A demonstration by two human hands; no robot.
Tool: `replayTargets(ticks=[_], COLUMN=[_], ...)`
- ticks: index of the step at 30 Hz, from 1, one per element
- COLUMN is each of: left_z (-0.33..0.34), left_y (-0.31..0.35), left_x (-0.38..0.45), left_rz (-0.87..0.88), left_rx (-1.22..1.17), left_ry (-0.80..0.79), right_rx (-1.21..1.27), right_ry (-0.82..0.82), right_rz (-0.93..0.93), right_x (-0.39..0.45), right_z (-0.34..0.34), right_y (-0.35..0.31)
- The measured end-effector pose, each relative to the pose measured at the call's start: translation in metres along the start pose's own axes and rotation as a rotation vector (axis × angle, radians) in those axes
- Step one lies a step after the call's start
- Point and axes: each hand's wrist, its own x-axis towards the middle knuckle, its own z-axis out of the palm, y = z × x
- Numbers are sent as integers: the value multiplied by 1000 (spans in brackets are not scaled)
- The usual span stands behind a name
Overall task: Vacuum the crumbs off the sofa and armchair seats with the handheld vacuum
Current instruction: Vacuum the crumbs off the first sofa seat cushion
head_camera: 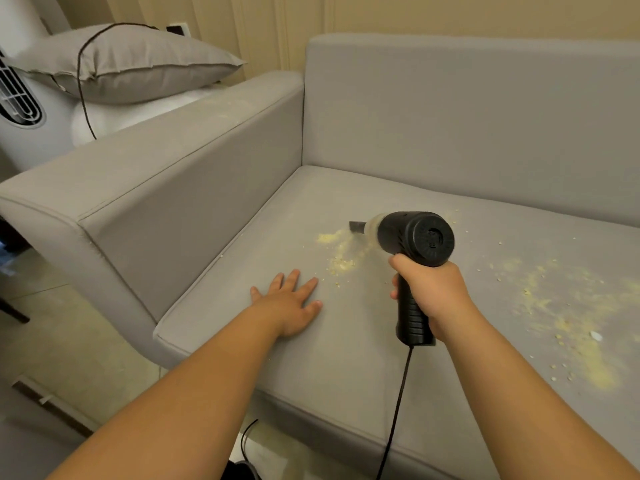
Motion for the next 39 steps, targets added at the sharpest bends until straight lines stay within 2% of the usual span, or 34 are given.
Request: replayTargets(ticks=[6, 12, 15, 18, 29, 36, 39], left_z=[8, 10, 11, 11, 12, 12, 7], left_y=[4, 7, 3, 1, 3, 3, 5], left_x=[-15, -20, -18, -15, -11, -9, -5], left_rz=[3, 11, 8, 0, -6, -22, -28], left_rx=[-13, 18, 18, 11, 15, 0, -22], left_ry=[-14, -17, -6, -4, -10, -9, -13], right_rx=[-6, -52, -106, -41, -91, -17, 10], right_ry=[45, -26, 54, 102, -25, 151, 135], right_rz=[13, -13, -64, -74, -39, -45, -25], right_x=[-4, -2, 6, 17, 21, 35, 51], right_z=[-19, -7, -11, -19, -11, -27, -27], right_y=[6, 6, 1, -7, 6, -4, -12])
